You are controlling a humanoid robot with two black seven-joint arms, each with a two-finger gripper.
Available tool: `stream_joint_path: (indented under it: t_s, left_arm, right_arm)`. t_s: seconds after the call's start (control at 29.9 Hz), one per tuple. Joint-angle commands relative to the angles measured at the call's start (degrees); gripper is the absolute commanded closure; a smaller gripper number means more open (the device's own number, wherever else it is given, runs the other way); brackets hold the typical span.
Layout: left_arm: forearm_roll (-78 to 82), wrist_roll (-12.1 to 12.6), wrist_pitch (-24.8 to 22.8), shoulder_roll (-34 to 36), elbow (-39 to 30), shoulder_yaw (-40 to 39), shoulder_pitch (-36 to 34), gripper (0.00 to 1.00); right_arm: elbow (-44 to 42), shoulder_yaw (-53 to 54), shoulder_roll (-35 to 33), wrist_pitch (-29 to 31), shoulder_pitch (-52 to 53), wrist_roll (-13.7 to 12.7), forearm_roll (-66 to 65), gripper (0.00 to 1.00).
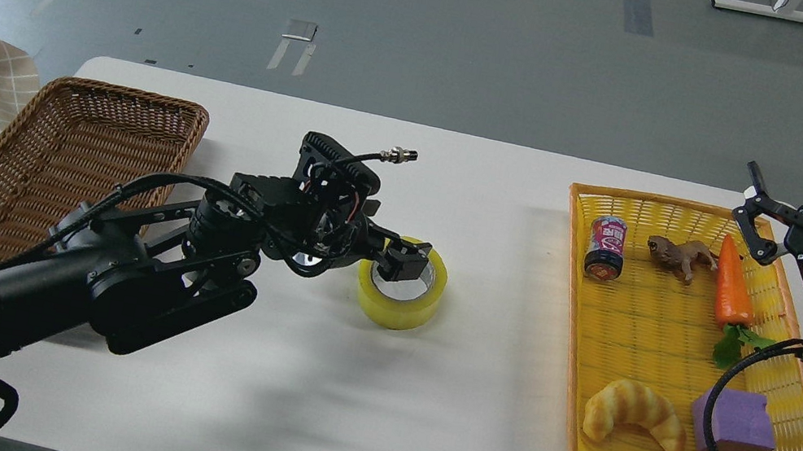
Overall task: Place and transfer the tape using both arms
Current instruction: 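Reach the left gripper toward the tape roll on the table, then grasp the tape roll's rim with the left gripper, then lift the tape roll and carry it over the wicker basket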
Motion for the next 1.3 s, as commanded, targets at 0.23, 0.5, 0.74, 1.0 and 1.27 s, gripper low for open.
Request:
stream_joint_path:
  t_s: [0.23,0.5,0.74,1.0,1.27]
  left_arm:
    - [0.0,0.1,0.0,-1.7,5.3,0.6,0.0,0.02]
    - [0.0,0.0,0.0,-1.7,7.1,2.3,0.3,0.08]
    - [0.0,0.0,0.0,-1.8,7.3,2.6,0.7,0.28]
    - [1.9,-4.6,0.0,-2.2,7.5,2.7,0.7,1.00]
    - [3.3,-4.9,0.0,-1.5,7.5,2.5,0.6,1.00]
  right_arm:
    - [0.0,0.0,0.0,0.0,-0.4,0.0,0.0,0.00]
    - [0.0,0.0,0.2,0.0,-0.6,0.0,0.0,0.00]
    - [0.0,0.0,0.2,0.0,-0.7,0.0,0.0,0.00]
    - [0.1,0.0,0.3,0.0,-0.8,0.0,0.0,0.00]
    - [0.2,0.0,0.4,0.0,-0.8,0.0,0.0,0.00]
